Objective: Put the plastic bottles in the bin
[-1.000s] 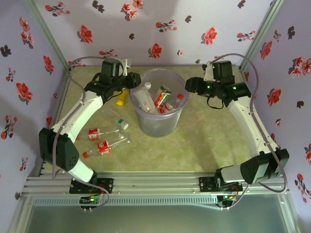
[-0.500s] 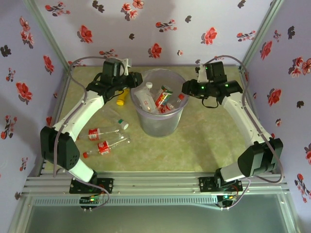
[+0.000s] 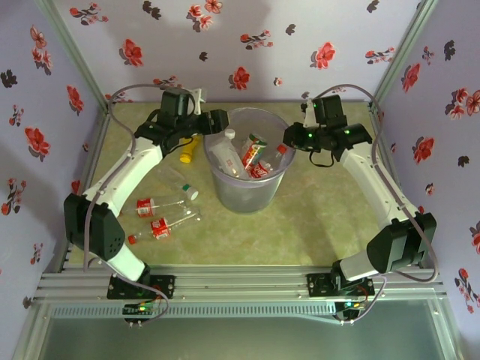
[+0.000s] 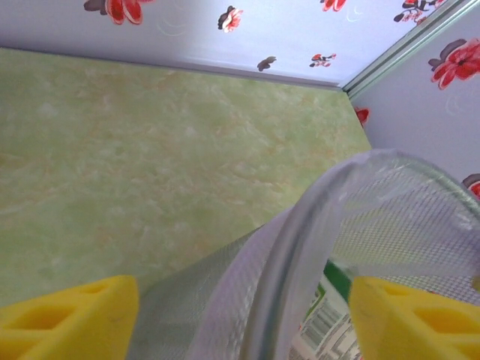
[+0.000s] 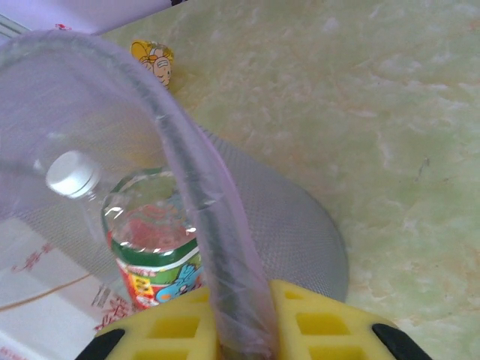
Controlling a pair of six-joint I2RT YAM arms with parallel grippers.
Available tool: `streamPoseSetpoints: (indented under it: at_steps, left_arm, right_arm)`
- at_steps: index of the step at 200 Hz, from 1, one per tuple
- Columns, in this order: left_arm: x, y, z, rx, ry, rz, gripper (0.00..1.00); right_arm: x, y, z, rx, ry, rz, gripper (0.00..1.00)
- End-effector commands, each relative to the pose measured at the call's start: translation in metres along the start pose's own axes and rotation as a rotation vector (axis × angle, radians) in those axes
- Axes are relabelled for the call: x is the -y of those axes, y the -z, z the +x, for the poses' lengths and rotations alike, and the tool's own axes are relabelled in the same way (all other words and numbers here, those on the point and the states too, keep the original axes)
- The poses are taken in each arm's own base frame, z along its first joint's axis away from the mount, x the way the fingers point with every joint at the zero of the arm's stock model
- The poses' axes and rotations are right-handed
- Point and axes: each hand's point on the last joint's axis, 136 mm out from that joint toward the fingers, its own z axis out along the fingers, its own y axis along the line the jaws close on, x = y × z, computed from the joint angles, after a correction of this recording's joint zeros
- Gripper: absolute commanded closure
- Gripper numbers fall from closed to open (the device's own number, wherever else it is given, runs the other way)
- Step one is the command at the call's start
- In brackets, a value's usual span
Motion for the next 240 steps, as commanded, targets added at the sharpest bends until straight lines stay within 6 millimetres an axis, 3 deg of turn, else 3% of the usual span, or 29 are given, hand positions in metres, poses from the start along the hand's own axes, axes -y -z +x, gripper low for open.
streamPoseSetpoints:
  at_steps: [1, 13, 52, 71, 99, 135, 157, 179, 214, 240]
  left_arm:
    - [0.015, 0.008, -0.012, 0.004, -0.049, 0.024, 0.09]
    - [0.017, 0.012, -0.015, 0.006, -0.063, 0.028, 0.0]
    - [0.028, 0.034, -0.038, 0.064, -0.093, 0.049, 0.0]
    - [0.02, 0.05, -0.053, 0.103, -0.108, 0.016, 0.0]
    - [-0.023, 0.072, -0.064, 0.148, -0.11, -0.136, 0.0]
    - [-0.098, 0.084, -0.051, 0.142, -0.029, -0.325, 0.01]
    - [-0.136, 0.073, -0.041, 0.109, 0.007, -0.398, 0.01]
    - [-0.163, 0.045, -0.028, 0.035, 0.015, -0.432, 0.0]
    - [-0.189, -0.001, -0.017, -0.052, 0.016, -0.441, 0.0]
    - [-0.203, -0.023, -0.01, -0.101, 0.016, -0.446, 0.0]
  right_arm:
    - [-0.006, 0.006, 0.005, -0.001, 0.016, 0.038, 0.81]
    - [-0.011, 0.007, 0.006, 0.005, 0.016, 0.046, 0.81]
    - [-0.009, 0.014, 0.003, 0.028, 0.018, 0.13, 0.85]
    - [-0.007, 0.017, 0.0, 0.038, 0.01, 0.155, 0.86]
    - [-0.007, 0.018, -0.002, 0.048, -0.009, 0.157, 0.86]
    - [-0.008, 0.018, -0.003, 0.054, -0.016, 0.153, 0.84]
    - [-0.008, 0.017, -0.002, 0.05, -0.02, 0.15, 0.83]
    - [-0.01, 0.016, -0.001, 0.047, -0.028, 0.135, 0.79]
    - [-0.011, 0.016, 0.001, 0.048, -0.042, 0.127, 0.62]
    - [-0.009, 0.014, 0.003, 0.043, -0.045, 0.131, 0.52]
